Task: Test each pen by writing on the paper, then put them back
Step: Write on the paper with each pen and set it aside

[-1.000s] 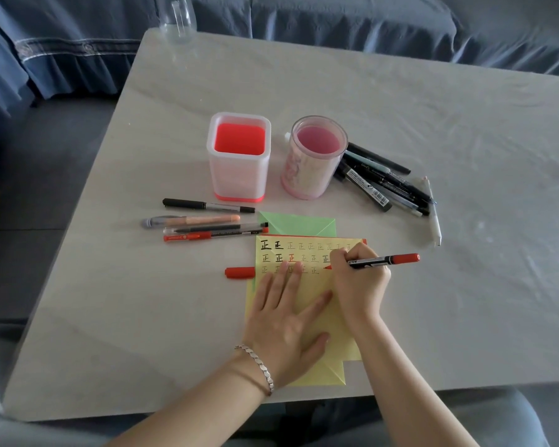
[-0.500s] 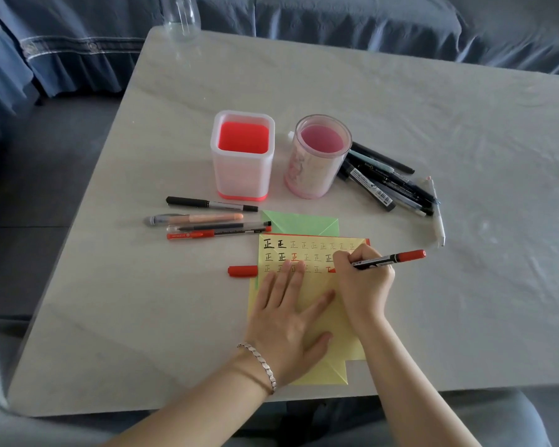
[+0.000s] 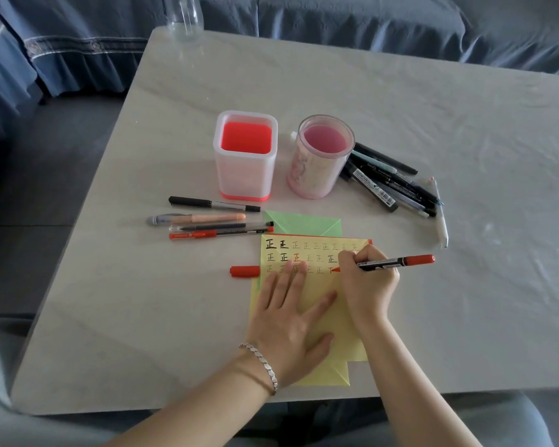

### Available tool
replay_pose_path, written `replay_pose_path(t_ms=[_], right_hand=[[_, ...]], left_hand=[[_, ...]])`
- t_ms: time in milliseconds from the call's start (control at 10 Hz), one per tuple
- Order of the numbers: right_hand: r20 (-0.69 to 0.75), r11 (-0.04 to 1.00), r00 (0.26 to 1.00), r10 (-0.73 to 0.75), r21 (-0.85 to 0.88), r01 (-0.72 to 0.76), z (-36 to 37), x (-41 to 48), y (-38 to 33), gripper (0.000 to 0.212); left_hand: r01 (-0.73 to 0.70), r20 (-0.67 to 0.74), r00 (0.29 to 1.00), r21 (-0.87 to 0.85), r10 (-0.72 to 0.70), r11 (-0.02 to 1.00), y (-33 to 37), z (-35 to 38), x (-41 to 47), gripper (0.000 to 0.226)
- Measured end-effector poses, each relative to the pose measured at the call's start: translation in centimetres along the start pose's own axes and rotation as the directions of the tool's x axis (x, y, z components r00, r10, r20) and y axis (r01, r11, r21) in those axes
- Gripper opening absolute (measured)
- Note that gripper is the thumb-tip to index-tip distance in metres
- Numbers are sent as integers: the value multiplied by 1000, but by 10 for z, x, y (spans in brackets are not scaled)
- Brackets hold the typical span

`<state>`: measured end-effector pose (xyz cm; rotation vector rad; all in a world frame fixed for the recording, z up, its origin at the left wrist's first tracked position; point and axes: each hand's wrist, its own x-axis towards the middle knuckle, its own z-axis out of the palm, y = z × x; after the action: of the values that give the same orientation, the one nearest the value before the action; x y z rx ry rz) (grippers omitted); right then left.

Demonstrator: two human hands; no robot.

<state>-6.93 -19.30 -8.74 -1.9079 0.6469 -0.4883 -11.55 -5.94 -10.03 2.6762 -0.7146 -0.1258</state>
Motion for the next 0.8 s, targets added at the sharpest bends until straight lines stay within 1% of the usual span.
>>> replay_pose_path(t_ms=[300, 500, 600, 700, 800], right_hand=[[35, 999, 999, -15, -31, 16, 0, 0, 1, 37], [41, 1000, 999, 7, -9, -7, -1, -2, -2, 38], [59, 1000, 998, -21, -22, 22, -1, -3, -3, 38], [33, 998, 999, -16, -53, 18, -1, -2, -1, 40], [-42, 994, 999, -23, -110, 19, -2, 0, 1, 41]], left_hand=[[0, 8, 1000, 17, 0, 1000, 0, -1, 0, 56], [-1, 7, 1000, 15, 1, 1000, 0, -1, 0, 55], [-2, 1, 1000, 17, 2, 1000, 0, -1, 0, 55], [-2, -1, 1000, 20, 2, 1000, 0, 0, -1, 55], [2, 1, 1000, 23, -2, 1000, 0, 2, -1, 55]])
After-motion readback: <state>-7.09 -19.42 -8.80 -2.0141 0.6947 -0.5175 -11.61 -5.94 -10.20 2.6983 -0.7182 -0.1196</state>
